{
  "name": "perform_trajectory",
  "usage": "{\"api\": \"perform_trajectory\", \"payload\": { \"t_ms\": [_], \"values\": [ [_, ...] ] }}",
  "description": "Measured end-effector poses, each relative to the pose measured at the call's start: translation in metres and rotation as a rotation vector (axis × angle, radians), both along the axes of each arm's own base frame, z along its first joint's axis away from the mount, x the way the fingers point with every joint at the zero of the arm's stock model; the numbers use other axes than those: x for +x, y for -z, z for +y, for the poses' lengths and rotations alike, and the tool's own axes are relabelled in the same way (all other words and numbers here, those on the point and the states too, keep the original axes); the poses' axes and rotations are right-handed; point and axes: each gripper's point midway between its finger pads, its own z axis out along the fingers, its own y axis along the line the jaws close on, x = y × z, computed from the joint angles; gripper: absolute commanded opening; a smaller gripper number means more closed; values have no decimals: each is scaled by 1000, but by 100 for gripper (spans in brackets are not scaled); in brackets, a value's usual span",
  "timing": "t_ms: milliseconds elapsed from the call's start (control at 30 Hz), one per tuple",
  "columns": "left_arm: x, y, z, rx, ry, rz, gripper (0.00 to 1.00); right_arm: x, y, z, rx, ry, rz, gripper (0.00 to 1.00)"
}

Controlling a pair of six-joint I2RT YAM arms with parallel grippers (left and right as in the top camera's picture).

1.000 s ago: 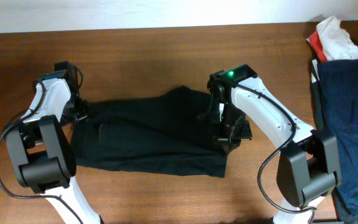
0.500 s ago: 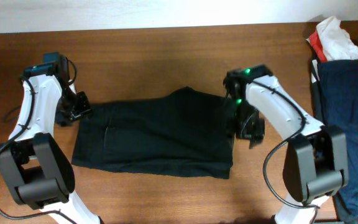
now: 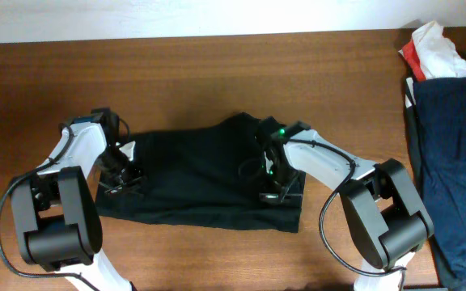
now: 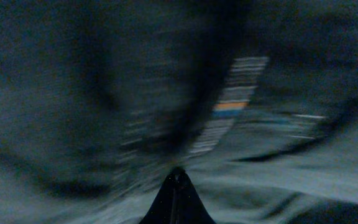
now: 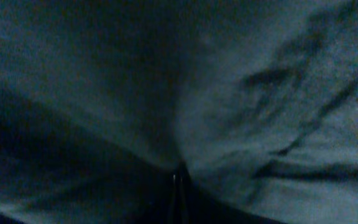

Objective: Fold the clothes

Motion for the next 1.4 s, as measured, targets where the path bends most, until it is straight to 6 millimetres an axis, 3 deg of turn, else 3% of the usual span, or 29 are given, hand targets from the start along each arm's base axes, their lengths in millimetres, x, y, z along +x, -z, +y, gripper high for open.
{"api": "perform_trajectory", "payload": {
  "t_ms": [200,300,333,367,433,467,533,600,700,800,933,967,1033,1067,1133,1200,1233,1400],
  "values": [
    [-28,7,45,113,-196,109,1,-11,8,-11,-15,79,50,4],
    [-43,-5,71,229,-249,183,1,-19,-2,-50,-163,135,122,4],
    [-37,-12,78,257,-250,166,16,-10,-9,-68,-228,151,113,9],
    [-17,-27,87,290,-260,99,56,7,-21,-79,-266,168,81,35],
    [7,-49,97,321,-278,-11,94,42,-49,-92,-294,202,-1,91],
    [29,-63,99,310,-276,-117,99,58,-62,-95,-289,220,-50,98],
    [53,-76,94,255,-245,-236,99,79,-81,-100,-280,245,-113,99],
    [65,-75,88,206,-190,-286,99,92,-93,-106,-269,268,-150,99],
    [78,-70,88,171,-133,-336,99,94,-94,-113,-262,254,-151,99],
    [77,-31,86,28,-70,-286,99,95,-94,-115,-254,229,-152,99],
    [76,-2,63,-172,3,-265,99,96,-94,-115,-250,220,-155,99],
    [77,-3,59,-196,15,-274,97,96,-94,-115,-250,216,-156,99],
    [76,-6,48,-271,43,-290,82,96,-94,-114,-247,210,-156,99],
    [75,-5,44,-295,56,-290,66,96,-94,-114,-245,208,-156,99],
    [74,-3,36,-329,81,-285,44,96,-94,-114,-244,209,-159,99],
    [72,1,32,-313,90,-261,11,98,-94,-114,-241,209,-166,99],
    [70,4,33,-291,85,-241,1,98,-94,-114,-241,208,-167,99],
    [52,14,61,-62,-45,-72,1,98,-94,-113,-241,207,-166,99]
  ]
}}
